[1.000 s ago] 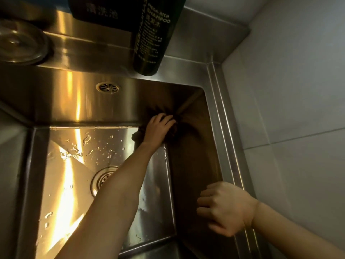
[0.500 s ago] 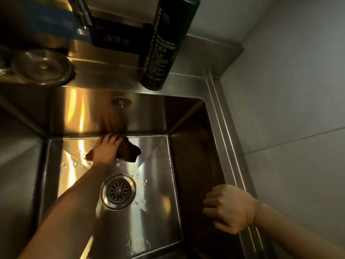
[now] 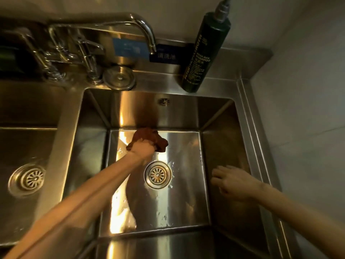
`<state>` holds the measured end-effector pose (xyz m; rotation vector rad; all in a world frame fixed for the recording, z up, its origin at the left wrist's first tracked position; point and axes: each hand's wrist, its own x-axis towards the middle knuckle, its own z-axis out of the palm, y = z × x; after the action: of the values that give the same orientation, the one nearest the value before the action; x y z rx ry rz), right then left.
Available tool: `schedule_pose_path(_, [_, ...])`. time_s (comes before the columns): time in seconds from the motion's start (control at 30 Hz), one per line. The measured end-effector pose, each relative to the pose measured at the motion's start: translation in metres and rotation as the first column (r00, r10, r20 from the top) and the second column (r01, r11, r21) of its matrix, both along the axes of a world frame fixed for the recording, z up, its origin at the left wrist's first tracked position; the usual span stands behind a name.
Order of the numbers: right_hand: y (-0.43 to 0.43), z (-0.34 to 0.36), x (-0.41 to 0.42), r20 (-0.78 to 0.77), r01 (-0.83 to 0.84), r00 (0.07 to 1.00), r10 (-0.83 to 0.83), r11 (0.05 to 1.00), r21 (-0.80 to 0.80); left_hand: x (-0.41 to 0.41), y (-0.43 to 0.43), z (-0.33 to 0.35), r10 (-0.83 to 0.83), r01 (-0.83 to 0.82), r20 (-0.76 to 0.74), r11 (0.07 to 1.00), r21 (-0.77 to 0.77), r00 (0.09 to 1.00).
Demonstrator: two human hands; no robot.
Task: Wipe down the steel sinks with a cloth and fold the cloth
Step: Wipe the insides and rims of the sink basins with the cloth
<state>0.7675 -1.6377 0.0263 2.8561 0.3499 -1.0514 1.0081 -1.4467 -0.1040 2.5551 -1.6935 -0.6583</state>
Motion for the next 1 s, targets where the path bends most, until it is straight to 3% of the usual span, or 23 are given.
schedule_pose_path(0.07, [0.015, -0.007, 0.027, 0.136, 0.0, 0.991, -0.006, 0.999, 0.042, 0.002, 0.023, 0.032, -0.14, 0.137, 0.074, 0.989, 0.053, 0.987])
schedule_pose_path(0.13, [0.031, -0.015, 0.061, 0.144, 0.012, 0.989, -0.031, 0.991, 0.134, 0.014, 0.051, 0.062, -0.152, 0.143, 0.173, 0.988, 0.064, 0.973])
schedule_pose_path(0.23, [0.05, -0.041, 0.112, 0.153, 0.118, 0.975, -0.158, 0.963, 0.243, 0.034, 0.102, 0.1, -0.179, 0.194, 0.232, 0.98, -0.042, 0.956])
schedule_pose_path(0.33, [0.068, -0.084, 0.154, 0.077, 0.323, 0.921, -0.382, 0.859, 0.398, 0.037, 0.152, 0.11, -0.14, 0.153, 0.297, 0.988, -0.021, 0.945])
schedule_pose_path(0.43, [0.083, -0.128, 0.184, -0.028, 0.556, 0.79, -0.613, 0.696, 0.454, 0.028, 0.168, 0.114, -0.016, 0.042, 0.291, 0.996, -0.081, 0.957])
schedule_pose_path(0.6, [0.097, -0.196, 0.224, -0.176, 0.775, 0.607, -0.775, 0.529, 0.344, 0.024, 0.165, 0.112, 0.433, -0.39, 0.188, 0.893, -0.226, 0.882])
schedule_pose_path(0.67, [0.115, -0.215, 0.241, -0.232, 0.862, 0.462, -0.856, 0.372, 0.345, 0.023, 0.166, 0.113, 0.478, -0.439, 0.172, 0.871, -0.222, 0.861])
schedule_pose_path(0.73, [0.142, -0.23, 0.256, -0.187, 0.905, 0.317, -0.93, 0.238, 0.354, 0.023, 0.165, 0.113, 0.511, -0.472, 0.166, 0.852, -0.227, 0.843])
schedule_pose_path(0.8, [0.168, -0.24, 0.269, -0.069, 0.913, 0.315, -0.947, 0.282, 0.295, 0.022, 0.165, 0.112, 0.553, -0.509, 0.154, 0.824, -0.249, 0.819])
schedule_pose_path(0.83, [0.177, -0.242, 0.272, -0.025, 0.901, 0.368, -0.929, 0.35, 0.258, 0.023, 0.165, 0.111, 0.558, -0.512, 0.148, 0.818, -0.262, 0.816])
schedule_pose_path(0.87, [0.184, -0.247, 0.273, 0.013, 0.85, 0.493, -0.87, 0.485, 0.207, 0.023, 0.165, 0.111, 0.555, -0.506, 0.145, 0.819, -0.272, 0.819])
schedule_pose_path(0.93, [0.19, -0.252, 0.268, 0.081, 0.545, 0.828, -0.555, 0.83, 0.119, 0.023, 0.165, 0.113, 0.559, -0.507, 0.125, 0.81, -0.295, 0.82])
schedule_pose_path(0.97, [0.187, -0.253, 0.261, 0.064, 0.342, 0.933, -0.355, 0.927, 0.155, 0.023, 0.165, 0.115, 0.562, -0.512, 0.105, 0.804, -0.302, 0.821])
schedule_pose_path(1.0, [0.179, -0.25, 0.251, 0.065, 0.137, 0.986, -0.156, 0.963, 0.234, 0.023, 0.165, 0.116, 0.566, -0.52, 0.082, 0.799, -0.302, 0.821])
